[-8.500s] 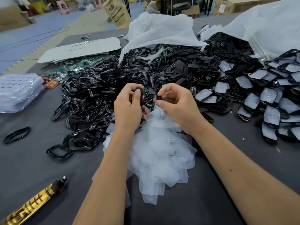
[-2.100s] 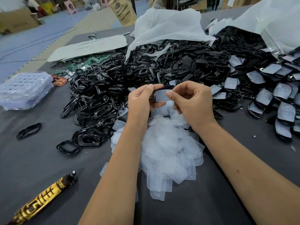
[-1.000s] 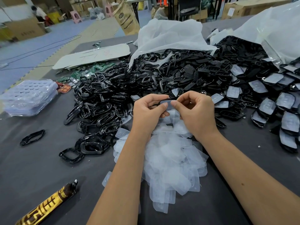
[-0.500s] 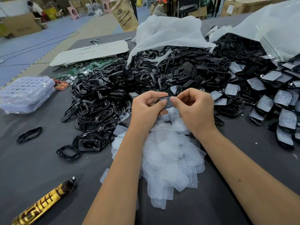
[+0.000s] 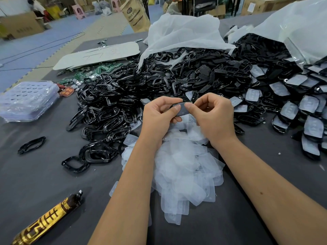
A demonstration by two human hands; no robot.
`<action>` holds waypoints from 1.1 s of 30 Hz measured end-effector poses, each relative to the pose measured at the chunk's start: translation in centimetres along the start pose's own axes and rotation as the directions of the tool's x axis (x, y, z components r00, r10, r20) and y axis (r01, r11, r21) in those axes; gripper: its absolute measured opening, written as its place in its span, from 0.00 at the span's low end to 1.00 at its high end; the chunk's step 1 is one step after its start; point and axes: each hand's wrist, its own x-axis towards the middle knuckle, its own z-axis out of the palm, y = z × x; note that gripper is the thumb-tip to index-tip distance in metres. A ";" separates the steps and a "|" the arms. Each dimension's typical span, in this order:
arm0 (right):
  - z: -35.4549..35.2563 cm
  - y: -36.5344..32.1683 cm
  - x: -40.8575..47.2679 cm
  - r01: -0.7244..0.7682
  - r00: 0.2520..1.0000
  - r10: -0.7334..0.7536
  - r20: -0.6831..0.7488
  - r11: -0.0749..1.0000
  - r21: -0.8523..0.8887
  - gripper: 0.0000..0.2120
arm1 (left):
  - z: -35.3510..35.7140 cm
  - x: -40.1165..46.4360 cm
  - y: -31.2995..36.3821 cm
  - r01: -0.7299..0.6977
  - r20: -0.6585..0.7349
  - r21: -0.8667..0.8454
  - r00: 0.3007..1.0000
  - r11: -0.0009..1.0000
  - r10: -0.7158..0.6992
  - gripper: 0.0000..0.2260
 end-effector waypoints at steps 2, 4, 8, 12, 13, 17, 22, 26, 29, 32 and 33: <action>-0.1 0.2 0.1 -0.028 1.000 0.028 0.011 0.999 0.032 0.13 | -0.1 0.1 -0.1 0.002 -0.002 -0.014 1.000 1.000 -0.002 0.07; -0.1 0.2 0.1 -0.059 0.998 0.057 0.034 0.996 0.072 0.13 | -0.1 0.1 -0.1 0.000 -0.002 -0.025 1.000 1.000 0.000 0.08; -0.4 0.1 0.2 -0.125 0.984 0.097 0.148 0.974 0.191 0.10 | -0.2 0.1 -0.2 -0.017 0.025 -0.043 1.000 0.999 0.018 0.09; -0.6 0.1 0.4 -0.168 0.972 0.110 0.208 0.943 0.287 0.09 | -0.2 0.1 -0.2 -0.018 0.051 -0.056 0.998 0.998 0.021 0.09; -0.6 0.1 0.4 -0.171 0.971 0.110 0.210 0.939 0.297 0.09 | -0.2 0.0 -0.2 -0.020 0.056 -0.059 0.998 0.998 0.024 0.08; -0.7 0.0 0.3 -0.169 0.969 0.100 0.225 0.934 0.315 0.08 | -0.2 0.0 -0.2 -0.030 0.046 -0.029 0.998 0.999 0.031 0.07; -0.6 -0.1 0.4 -0.210 0.959 0.123 0.254 0.913 0.350 0.03 | -0.1 0.0 -0.2 -0.029 0.019 -0.010 0.999 1.000 0.030 0.07; -0.5 0.0 0.3 -0.197 0.961 0.114 0.251 0.920 0.338 0.02 | -0.1 0.0 -0.2 -0.047 0.018 -0.005 0.999 0.999 0.047 0.07; -0.5 -0.1 0.3 -0.177 0.965 0.101 0.241 0.931 0.319 0.05 | -0.2 0.0 -0.2 -0.048 0.025 -0.010 0.999 0.999 0.048 0.07; -0.5 -0.1 0.2 -0.173 0.967 0.100 0.235 0.933 0.315 0.06 | -0.1 -0.1 -0.2 -0.049 0.031 -0.003 0.998 0.999 0.049 0.06; -0.5 -0.1 0.2 -0.172 0.968 0.101 0.232 0.934 0.312 0.05 | -0.1 -0.1 -0.2 -0.048 0.030 -0.002 0.998 0.999 0.048 0.05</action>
